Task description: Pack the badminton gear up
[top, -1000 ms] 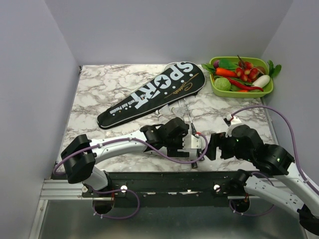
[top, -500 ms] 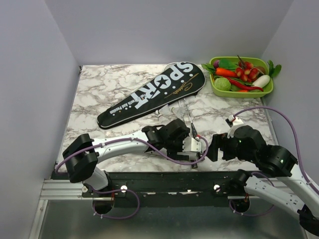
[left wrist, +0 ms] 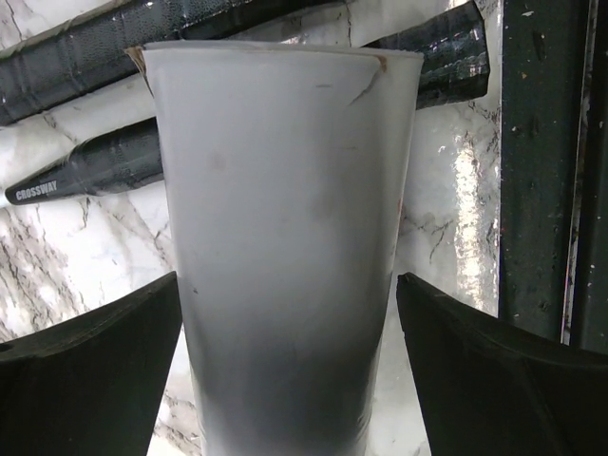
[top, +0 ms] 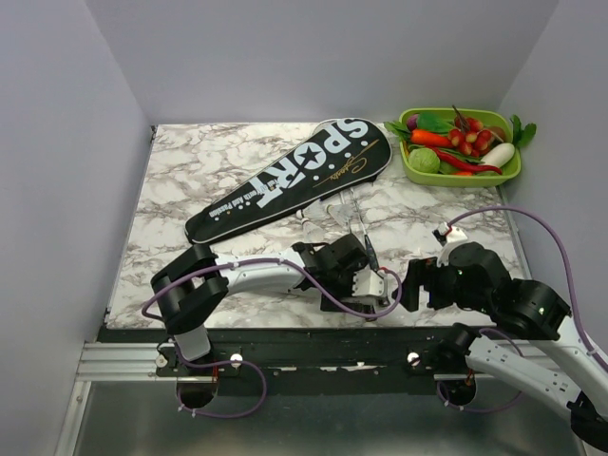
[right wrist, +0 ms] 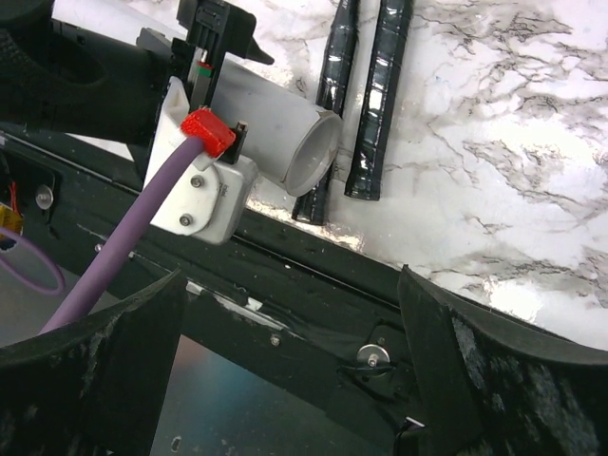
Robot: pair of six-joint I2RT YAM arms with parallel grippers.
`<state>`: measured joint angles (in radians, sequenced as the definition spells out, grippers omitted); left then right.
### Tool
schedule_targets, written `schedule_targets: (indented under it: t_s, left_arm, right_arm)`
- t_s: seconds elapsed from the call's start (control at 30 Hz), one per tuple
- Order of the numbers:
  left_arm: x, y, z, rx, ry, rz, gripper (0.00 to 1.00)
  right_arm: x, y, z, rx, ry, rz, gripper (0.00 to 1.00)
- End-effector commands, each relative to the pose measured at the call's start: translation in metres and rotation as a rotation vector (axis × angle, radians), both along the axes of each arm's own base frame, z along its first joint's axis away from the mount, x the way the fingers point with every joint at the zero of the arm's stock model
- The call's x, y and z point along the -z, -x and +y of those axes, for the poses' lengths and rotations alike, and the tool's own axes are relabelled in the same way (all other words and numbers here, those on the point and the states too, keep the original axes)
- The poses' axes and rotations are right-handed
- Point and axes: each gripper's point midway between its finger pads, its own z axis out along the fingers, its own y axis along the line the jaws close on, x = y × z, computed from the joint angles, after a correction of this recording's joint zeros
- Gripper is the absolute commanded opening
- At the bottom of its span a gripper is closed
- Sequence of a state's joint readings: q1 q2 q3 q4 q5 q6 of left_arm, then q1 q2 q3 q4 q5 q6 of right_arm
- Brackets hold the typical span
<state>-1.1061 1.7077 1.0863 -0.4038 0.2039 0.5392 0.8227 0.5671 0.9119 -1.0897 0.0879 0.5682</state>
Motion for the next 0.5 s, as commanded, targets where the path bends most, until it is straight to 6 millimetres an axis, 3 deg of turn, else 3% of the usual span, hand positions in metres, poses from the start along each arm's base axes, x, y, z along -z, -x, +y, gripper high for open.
schedule_targets:
  t_s: [0.0,0.17,0.47]
  left_arm:
    - [0.004,-0.003,-0.008,0.012,0.013,0.027,0.99]
    - [0.003,-0.010,-0.008,-0.012,0.010,0.029,0.87]
    - [-0.004,-0.023,-0.007,-0.074,0.015,0.060,0.44]
  right_arm:
    - [-0.009,0.003,0.006,-0.029,-0.040,-0.010,1.00]
    - [-0.011,0.002,0.009,-0.038,-0.043,-0.012,1.00]
    - [-0.028,0.003,0.010,-0.052,-0.069,-0.035,1.00]
